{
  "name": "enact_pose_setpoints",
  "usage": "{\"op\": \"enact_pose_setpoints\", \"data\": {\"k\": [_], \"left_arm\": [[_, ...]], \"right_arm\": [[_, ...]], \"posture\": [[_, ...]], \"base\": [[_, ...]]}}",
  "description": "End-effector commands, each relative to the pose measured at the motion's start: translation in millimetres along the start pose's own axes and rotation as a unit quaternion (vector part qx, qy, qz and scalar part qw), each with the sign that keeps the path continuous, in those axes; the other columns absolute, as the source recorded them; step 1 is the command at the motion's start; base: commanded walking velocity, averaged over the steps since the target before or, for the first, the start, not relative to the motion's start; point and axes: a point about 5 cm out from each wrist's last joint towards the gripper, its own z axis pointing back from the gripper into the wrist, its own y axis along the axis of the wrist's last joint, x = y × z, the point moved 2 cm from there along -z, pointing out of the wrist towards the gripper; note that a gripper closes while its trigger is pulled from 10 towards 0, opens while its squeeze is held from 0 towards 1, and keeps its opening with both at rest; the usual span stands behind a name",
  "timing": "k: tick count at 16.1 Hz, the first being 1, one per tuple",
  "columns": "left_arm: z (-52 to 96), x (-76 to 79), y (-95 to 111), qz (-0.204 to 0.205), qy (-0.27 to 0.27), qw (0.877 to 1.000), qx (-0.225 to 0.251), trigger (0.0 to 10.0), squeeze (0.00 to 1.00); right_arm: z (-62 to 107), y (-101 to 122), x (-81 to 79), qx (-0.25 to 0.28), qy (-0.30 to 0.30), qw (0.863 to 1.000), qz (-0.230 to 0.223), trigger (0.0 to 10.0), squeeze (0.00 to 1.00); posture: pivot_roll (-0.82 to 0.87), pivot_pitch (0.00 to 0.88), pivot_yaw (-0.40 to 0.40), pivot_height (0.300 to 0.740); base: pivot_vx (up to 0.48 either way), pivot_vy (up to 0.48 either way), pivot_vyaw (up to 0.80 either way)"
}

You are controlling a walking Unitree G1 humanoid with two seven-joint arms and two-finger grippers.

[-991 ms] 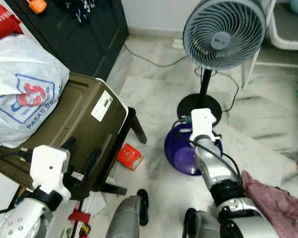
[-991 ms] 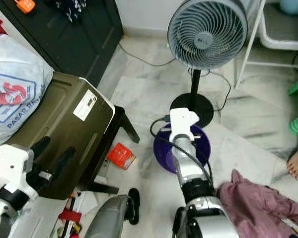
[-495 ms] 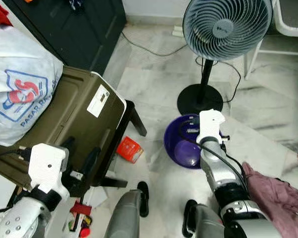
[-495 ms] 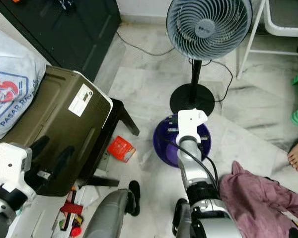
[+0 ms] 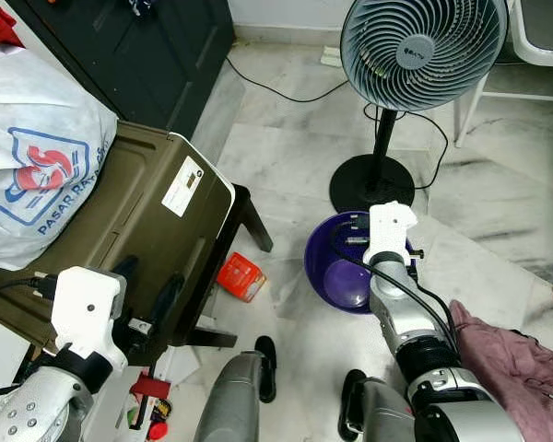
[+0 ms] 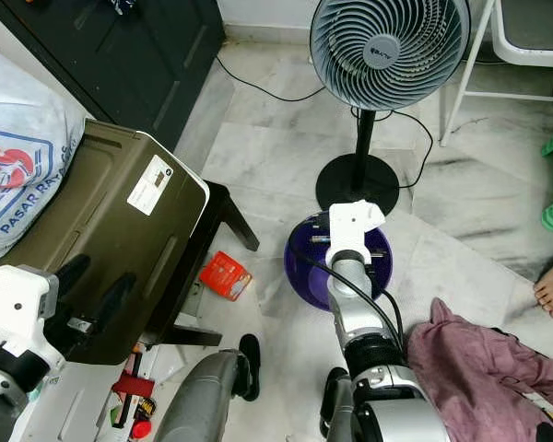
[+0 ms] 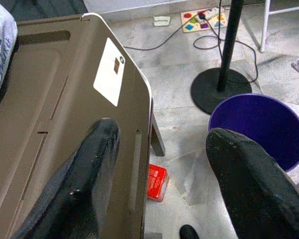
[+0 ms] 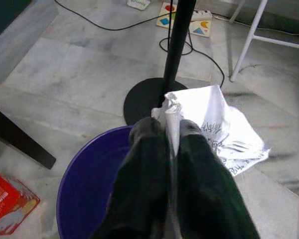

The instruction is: Clean up the room

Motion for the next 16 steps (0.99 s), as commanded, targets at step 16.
{"op": "enact_pose_setpoints", "data": {"k": [16], "left_arm": [[-24.8, -3.9, 4.0, 0.004, 0.012, 0.999, 0.030, 10.0, 0.00]], "right_arm": [[2.4, 9.7, -17.0, 0.013, 0.030, 0.999, -0.042, 10.0, 1.00]], "posture": [[0.32, 0.276, 0.141, 0.740]], "base": [[0.000, 0.000, 0.00]]}}
